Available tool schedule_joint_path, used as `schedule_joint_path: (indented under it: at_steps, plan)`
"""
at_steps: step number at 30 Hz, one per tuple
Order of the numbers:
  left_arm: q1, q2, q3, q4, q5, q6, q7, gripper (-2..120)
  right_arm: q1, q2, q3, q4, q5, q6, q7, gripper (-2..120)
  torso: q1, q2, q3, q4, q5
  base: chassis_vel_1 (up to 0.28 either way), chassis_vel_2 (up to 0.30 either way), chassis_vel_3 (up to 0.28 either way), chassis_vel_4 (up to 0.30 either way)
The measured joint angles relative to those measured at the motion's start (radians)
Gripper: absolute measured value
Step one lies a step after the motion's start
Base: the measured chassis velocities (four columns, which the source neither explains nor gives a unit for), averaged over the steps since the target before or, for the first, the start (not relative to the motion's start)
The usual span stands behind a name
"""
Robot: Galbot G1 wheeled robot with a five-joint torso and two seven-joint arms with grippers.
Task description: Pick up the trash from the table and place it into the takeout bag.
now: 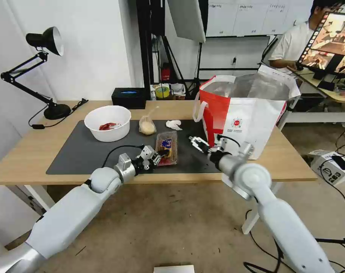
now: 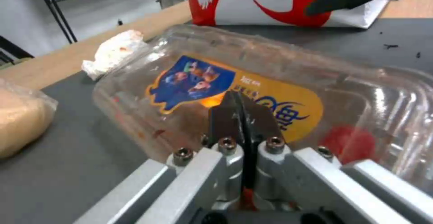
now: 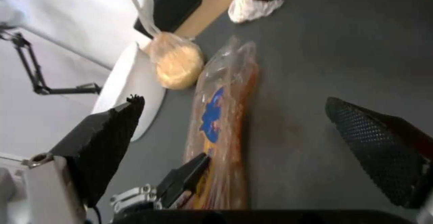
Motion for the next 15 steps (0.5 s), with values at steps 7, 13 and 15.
schedule_joint_path:
  at_steps: [7,13,15]
  plan:
    - [-0.005,-0.005,0.002,0.003,-0.004,0.0,0.0,0,0.112,0.072,-0.052,-0.115,-0.004,-0.056,0.07,100,0.0,0.0,0.0,0.0,-0.0002,0.0,0.0,0.0,0.0]
    - [-0.009,0.003,0.003,0.002,-0.012,0.0,0.0,0,0.144,0.106,-0.065,-0.155,0.011,-0.113,0.106,100,0.0,0.0,0.0,-0.0002,-0.0001,0.0,0.0,0.0,0.0]
    - [-0.01,0.009,0.002,0.003,-0.016,0.0,-0.001,0,0.156,0.122,-0.07,-0.171,0.03,-0.146,0.134,100,0.0,0.0,0.0,-0.0002,-0.0001,0.0,0.0,0.0,0.0]
